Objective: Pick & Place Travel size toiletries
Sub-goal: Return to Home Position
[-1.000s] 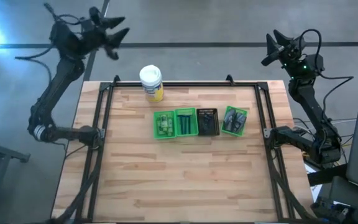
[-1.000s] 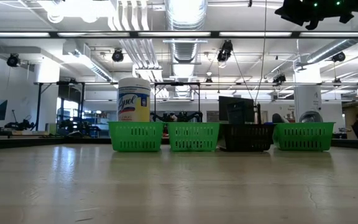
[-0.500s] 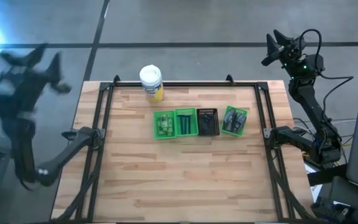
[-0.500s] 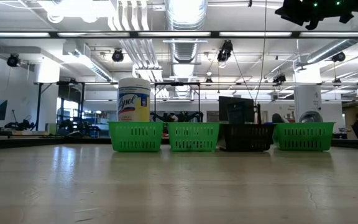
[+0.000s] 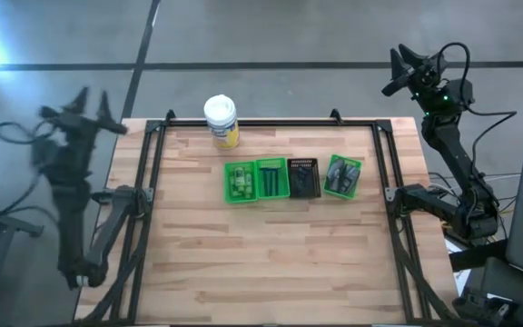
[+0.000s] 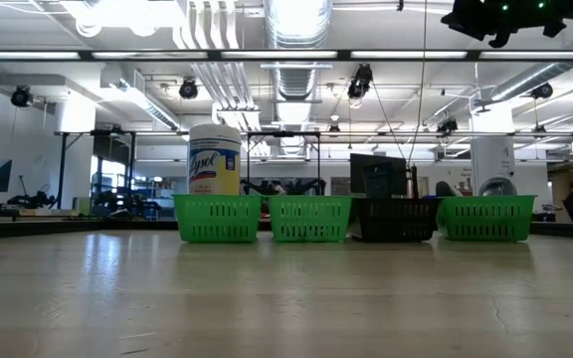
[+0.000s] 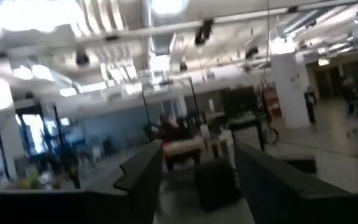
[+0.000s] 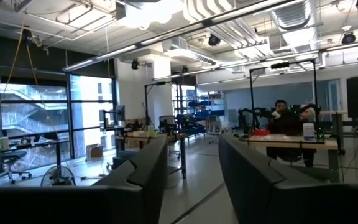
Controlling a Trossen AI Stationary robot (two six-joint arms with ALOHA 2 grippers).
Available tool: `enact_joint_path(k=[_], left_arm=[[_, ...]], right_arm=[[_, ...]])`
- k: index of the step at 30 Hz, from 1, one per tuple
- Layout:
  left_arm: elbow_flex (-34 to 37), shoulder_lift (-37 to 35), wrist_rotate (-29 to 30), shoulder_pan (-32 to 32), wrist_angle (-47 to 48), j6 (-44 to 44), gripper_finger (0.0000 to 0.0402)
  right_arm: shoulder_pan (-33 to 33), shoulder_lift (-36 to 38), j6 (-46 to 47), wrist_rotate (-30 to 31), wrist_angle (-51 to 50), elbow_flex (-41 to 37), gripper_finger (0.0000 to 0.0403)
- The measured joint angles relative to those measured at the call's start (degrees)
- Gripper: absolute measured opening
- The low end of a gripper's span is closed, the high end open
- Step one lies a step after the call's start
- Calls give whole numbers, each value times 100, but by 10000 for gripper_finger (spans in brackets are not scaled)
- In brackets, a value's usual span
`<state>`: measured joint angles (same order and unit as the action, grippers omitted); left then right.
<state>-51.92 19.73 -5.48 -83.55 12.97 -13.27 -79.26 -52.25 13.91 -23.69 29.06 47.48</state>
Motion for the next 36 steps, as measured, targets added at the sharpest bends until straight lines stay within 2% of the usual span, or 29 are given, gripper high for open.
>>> enact_joint_path(k=[8, 11, 16, 31, 36], left_arm=[[2413, -1065, 185, -319, -2039, 885, 204], [3161, -1276, 291, -400, -2038, 1255, 204], [3905, -1333, 280, -404, -2139, 1840, 204], [4982, -1379, 259, -393, -2242, 1685, 204], [5133, -1409, 257, -351, -1900, 2073, 204]], right_arm=[[0, -2, 1, 4, -1, 0, 118], [0, -9, -9, 16, -2, 0, 108], [0, -10, -56, 30, -11, 0, 91], [0, -9, -57, 44, -11, 0, 46], [0, -9, -57, 43, -11, 0, 45]])
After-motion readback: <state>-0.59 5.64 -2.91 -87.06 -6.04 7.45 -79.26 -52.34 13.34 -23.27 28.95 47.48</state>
